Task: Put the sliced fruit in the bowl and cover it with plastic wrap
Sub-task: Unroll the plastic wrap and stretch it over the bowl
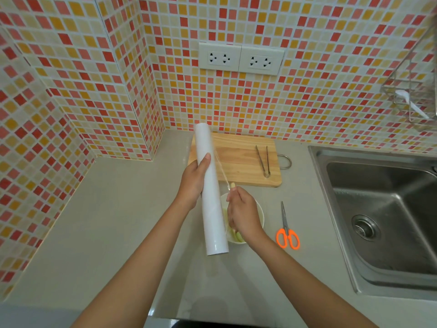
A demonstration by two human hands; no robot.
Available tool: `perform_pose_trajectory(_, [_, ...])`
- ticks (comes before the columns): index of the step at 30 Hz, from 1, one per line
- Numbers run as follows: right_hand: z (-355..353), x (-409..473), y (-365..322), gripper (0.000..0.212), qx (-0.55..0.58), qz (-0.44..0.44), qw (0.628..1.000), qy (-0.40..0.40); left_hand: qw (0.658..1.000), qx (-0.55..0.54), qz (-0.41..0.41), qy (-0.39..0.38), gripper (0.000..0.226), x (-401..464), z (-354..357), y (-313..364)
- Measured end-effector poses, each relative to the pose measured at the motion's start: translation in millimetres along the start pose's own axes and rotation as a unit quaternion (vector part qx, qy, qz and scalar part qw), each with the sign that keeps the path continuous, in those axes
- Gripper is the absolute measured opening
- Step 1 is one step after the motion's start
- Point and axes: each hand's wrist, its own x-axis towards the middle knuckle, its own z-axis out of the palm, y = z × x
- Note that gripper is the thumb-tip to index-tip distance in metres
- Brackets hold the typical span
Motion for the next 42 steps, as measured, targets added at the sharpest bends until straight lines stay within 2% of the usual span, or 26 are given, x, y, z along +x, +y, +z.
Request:
perform_pose_trajectory(3, [-0.9,-7.4,-1.0,0.047,-0.045,0.016,0.999,-0.016,1.000,0.011,0.005,0.024,0.034,2.7,3.3,0.3])
perform_pose_trajectory(8, [5.9,-15.6,3.9,0.044,-0.221,-0.096,0.970,-0.003,0.998,0.016,0.008,0.055,0.032,8.3,3.0,0.7])
perform_pose_trajectory(11, [-0.5,-10.4,2.2,0.043,-0.269,-0.121,0.955,-0.005,0.999,0.000,-0.002,0.046,0.031,12.4,-2.9,4.2])
perform_pose_trajectory(16, [-3.5,-14.4,2.6,0.047,-0.126,-0.034,0.991,-0.038,0.999,0.005,0.008,0.047,0.031,13.8,-5.1,4.2])
perform_pose_trajectory(18, [0.4,-21.4,5.0,0.049,-0.144,-0.032,0.988,-0.044,0.999,0.005,0.009,0.049,0.031,14.6,-5.2,4.2])
perform_pose_trajectory(23, [-1.0,-24.3,13.9,0.041,-0.188,-0.092,0.978,-0.023,0.999,-0.006,0.001,0.042,0.034,16.0,-11.1,9.0])
perform_pose_trajectory(25, [-6.4,-22.0,16.0,0.042,-0.123,-0.049,0.991,-0.031,0.999,-0.016,0.002,0.038,0.034,15.5,-13.6,10.6])
perform_pose_trajectory(27, [-10.3,-15.4,8.6,0.049,-0.023,0.030,0.998,-0.052,0.999,-0.019,0.019,0.028,0.030,12.7,-12.8,10.3])
perform_pose_trajectory(29, [-10.1,-1.2,-5.3,0.059,-0.016,0.063,0.997,-0.051,0.999,-0.016,0.037,0.015,0.029,8.4,-6.2,8.6])
perform_pose_trajectory(32, [-0.8,18.7,-27.9,0.056,-0.041,0.008,0.999,-0.030,0.998,0.007,0.056,0.000,0.028,1.7,6.8,4.9])
perform_pose_trajectory(35, [7.3,29.9,-38.2,0.038,-0.052,-0.058,0.996,0.038,0.998,0.023,0.057,-0.009,0.028,-1.2,10.7,1.6])
perform_pose_trajectory(39, [-1.8,40.1,-38.1,0.035,-0.096,-0.084,0.985,0.120,0.998,0.024,0.047,-0.020,0.028,-1.5,3.4,-3.0])
perform_pose_trajectory(42, [-8.5,39.9,-38.9,0.046,-0.093,-0.039,0.993,0.066,0.999,0.017,0.039,-0.018,0.029,-1.8,0.5,-6.2])
